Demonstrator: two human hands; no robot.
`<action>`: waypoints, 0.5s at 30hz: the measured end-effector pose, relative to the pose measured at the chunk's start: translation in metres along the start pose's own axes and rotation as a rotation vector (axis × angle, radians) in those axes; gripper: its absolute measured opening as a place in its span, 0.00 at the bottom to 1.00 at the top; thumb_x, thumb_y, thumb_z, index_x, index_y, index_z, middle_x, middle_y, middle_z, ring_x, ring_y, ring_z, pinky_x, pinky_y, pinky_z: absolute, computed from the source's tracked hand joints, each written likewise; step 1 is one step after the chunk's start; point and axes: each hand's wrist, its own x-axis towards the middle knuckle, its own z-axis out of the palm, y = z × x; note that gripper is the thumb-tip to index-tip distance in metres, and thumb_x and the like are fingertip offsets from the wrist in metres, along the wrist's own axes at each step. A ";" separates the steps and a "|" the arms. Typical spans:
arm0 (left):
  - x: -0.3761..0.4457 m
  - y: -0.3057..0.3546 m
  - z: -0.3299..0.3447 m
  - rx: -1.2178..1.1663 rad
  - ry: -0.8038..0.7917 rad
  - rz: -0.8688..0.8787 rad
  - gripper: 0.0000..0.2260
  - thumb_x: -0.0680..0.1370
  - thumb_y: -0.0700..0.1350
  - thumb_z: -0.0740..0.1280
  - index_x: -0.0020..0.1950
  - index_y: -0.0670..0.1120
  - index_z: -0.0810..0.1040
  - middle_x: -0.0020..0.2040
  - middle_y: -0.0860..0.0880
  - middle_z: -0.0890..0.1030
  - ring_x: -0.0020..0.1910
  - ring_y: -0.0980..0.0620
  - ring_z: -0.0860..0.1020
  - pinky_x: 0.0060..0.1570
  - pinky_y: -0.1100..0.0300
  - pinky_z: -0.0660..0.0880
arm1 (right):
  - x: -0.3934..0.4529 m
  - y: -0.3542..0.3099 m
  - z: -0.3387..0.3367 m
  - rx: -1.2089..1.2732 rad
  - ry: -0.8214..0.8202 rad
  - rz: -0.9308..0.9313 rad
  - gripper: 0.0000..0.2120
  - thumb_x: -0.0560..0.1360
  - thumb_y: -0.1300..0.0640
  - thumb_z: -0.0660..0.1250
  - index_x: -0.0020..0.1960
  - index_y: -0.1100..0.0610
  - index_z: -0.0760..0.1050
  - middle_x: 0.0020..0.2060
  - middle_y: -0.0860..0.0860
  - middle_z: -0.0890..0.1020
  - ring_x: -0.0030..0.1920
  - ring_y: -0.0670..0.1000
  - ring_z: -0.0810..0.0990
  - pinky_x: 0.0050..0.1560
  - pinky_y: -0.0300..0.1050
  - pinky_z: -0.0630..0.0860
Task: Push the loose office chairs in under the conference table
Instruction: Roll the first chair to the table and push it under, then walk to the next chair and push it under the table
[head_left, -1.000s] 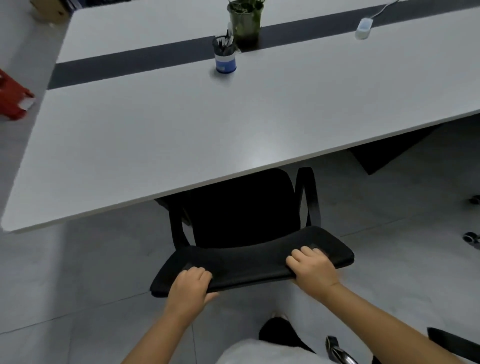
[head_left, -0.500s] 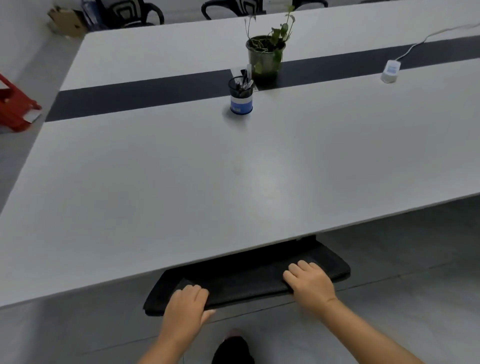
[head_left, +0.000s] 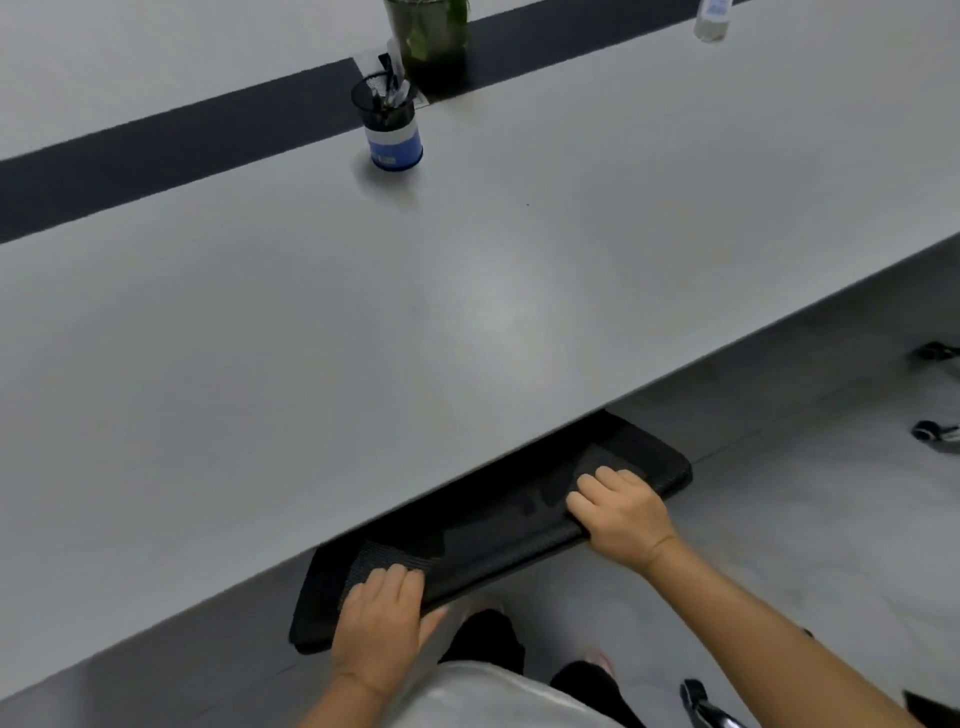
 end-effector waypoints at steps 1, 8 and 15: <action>0.001 0.004 -0.003 -0.040 -0.041 -0.005 0.25 0.78 0.61 0.41 0.42 0.47 0.70 0.29 0.49 0.76 0.35 0.51 0.63 0.34 0.57 0.61 | -0.002 0.002 -0.002 0.003 -0.025 0.033 0.06 0.57 0.66 0.61 0.29 0.56 0.68 0.24 0.52 0.71 0.32 0.51 0.60 0.32 0.42 0.55; 0.029 0.073 -0.015 -0.439 -0.149 0.355 0.19 0.79 0.57 0.46 0.53 0.46 0.70 0.47 0.44 0.81 0.49 0.53 0.70 0.47 0.60 0.71 | -0.070 -0.032 -0.035 0.150 0.011 0.683 0.26 0.59 0.50 0.73 0.54 0.57 0.70 0.54 0.53 0.74 0.56 0.54 0.68 0.59 0.53 0.66; 0.010 0.202 -0.005 -0.529 -0.401 0.995 0.12 0.76 0.50 0.56 0.54 0.46 0.71 0.51 0.45 0.78 0.52 0.52 0.70 0.53 0.58 0.66 | -0.268 -0.130 -0.108 0.341 0.057 1.645 0.30 0.67 0.41 0.56 0.61 0.60 0.71 0.57 0.55 0.77 0.59 0.53 0.72 0.57 0.46 0.71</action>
